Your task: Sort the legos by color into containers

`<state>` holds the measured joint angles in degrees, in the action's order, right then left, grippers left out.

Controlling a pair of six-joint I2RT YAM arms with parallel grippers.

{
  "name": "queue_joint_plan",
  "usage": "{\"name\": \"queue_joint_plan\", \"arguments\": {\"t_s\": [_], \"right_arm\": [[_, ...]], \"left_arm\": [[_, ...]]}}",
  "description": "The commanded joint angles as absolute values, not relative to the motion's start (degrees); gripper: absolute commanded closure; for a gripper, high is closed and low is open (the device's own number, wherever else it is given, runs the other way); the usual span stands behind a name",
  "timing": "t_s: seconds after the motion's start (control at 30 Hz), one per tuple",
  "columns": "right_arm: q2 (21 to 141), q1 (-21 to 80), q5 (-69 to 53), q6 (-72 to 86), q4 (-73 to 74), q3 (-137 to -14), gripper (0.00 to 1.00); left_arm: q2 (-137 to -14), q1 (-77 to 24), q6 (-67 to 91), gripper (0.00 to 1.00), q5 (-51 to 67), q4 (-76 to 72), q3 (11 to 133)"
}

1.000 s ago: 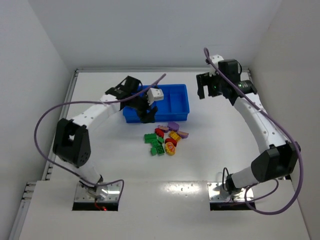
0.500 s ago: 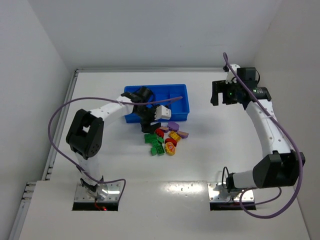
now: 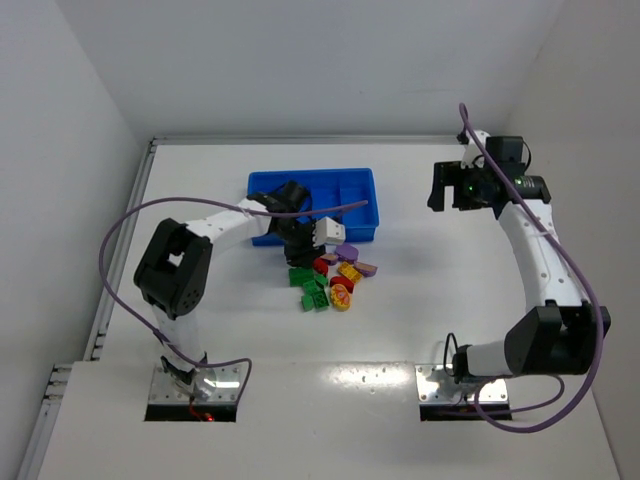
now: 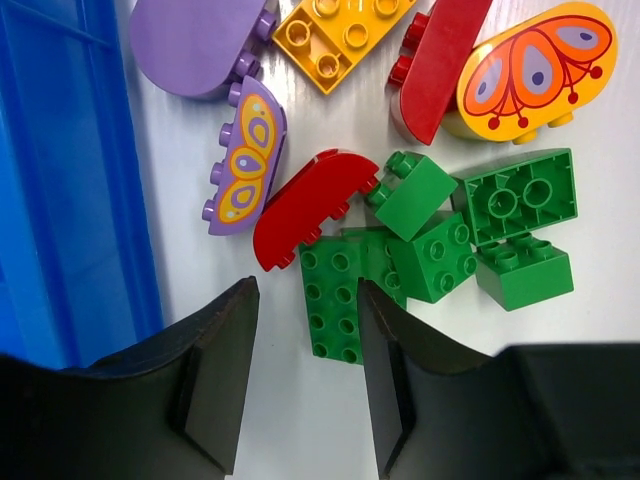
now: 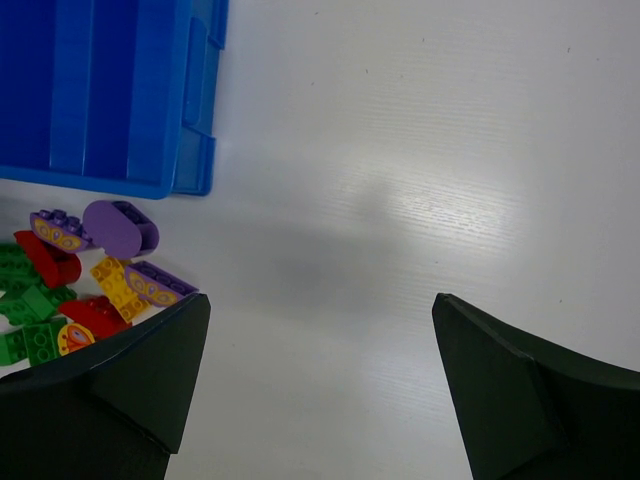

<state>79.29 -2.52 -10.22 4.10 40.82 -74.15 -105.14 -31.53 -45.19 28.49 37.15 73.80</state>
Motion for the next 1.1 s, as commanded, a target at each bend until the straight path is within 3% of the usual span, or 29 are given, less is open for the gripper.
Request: {"name": "queue_joint_plan", "arguments": {"t_s": [0.0, 0.47, 0.73, 1.07], "right_arm": [[77.9, -3.4, -12.2, 4.4, 39.9, -73.8, 0.06], [78.4, -5.0, -15.1, 5.4, 40.4, -73.8, 0.06], [78.4, -5.5, -16.8, 6.0, 40.4, -73.8, 0.06], [78.9, -6.1, -16.8, 6.0, 39.9, -73.3, 0.06]], "left_arm": [[-105.4, -32.1, -44.9, 0.52, 29.4, 35.9, 73.7], [-110.5, -33.1, -44.4, 0.54, 27.7, 35.3, 76.5], [-111.6, -33.1, -44.4, 0.44, 25.9, 34.2, 78.1], [-111.6, -35.5, -47.7, 0.46, 27.3, 36.7, 80.5]]}}
